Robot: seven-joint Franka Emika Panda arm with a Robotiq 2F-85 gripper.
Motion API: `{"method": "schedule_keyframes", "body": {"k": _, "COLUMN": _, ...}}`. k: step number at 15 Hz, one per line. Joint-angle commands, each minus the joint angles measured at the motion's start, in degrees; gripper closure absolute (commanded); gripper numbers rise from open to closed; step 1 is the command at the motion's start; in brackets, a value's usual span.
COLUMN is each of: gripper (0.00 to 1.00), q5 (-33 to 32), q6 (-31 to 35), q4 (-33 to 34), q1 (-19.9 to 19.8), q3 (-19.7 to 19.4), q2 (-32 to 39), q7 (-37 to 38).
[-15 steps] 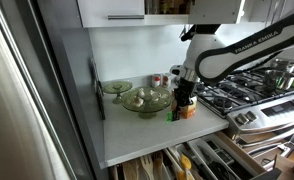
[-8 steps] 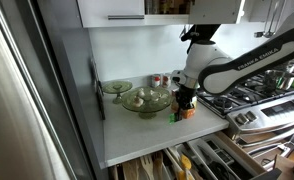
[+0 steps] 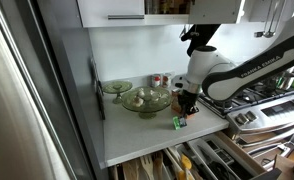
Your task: Take the green thing out of the box and put it into the drawer then close it
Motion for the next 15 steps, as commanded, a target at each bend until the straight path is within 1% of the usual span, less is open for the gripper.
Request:
{"method": "schedule_keyframes", "body": {"k": 1, "gripper": 0.44, "q5": -1.68, "q6": 0.54, "q4": -2.37, "q1": 0.07, "q3": -0.02, "q2": -1.48, "q7": -0.49}}
{"method": "schedule_keyframes", "body": {"k": 4, "gripper": 0.20, "q5": -1.61, "q6": -0.02, "q4": -2.55, "q1": 0.13, "q3": -0.08, "q2": -1.82, "q7": -1.16}}
{"method": "schedule_keyframes", "body": {"k": 7, "gripper": 0.01, "q5": 0.14, "q6": 0.04, "q4": -1.79, "q1": 0.18, "q3": -0.38, "q2": -1.71, "q7": -3.28}}
{"method": "schedule_keyframes", "body": {"k": 8, "gripper": 0.00, "q5": 1.82, "q6": 0.01, "q4": -1.57, "q1": 0.40, "q3": -0.51, "q2": -1.41, "q7": -5.09}}
{"method": "schedule_keyframes", "body": {"k": 9, "gripper": 0.00, "q5": -0.14, "q6": -1.09, "q4": -0.77, "q1": -0.01, "q3": -0.39, "q2": -0.78, "q7": -2.80}}
{"method": "schedule_keyframes", "body": {"k": 10, "gripper": 0.01, "q5": 0.03, "q6": -0.16, "q4": -0.76, "q1": 0.20, "q3": -0.15, "q2": -0.66, "q7": -2.43}}
{"method": "schedule_keyframes", "body": {"k": 11, "gripper": 0.00, "q5": 0.01, "q6": -0.18, "q4": -0.70, "q1": 0.16, "q3": -0.19, "q2": -0.64, "q7": -2.43}}
{"method": "schedule_keyframes", "body": {"k": 15, "gripper": 0.00, "q5": 0.01, "q6": -0.19, "q4": -0.69, "q1": 0.11, "q3": -0.26, "q2": -0.62, "q7": -2.43}}
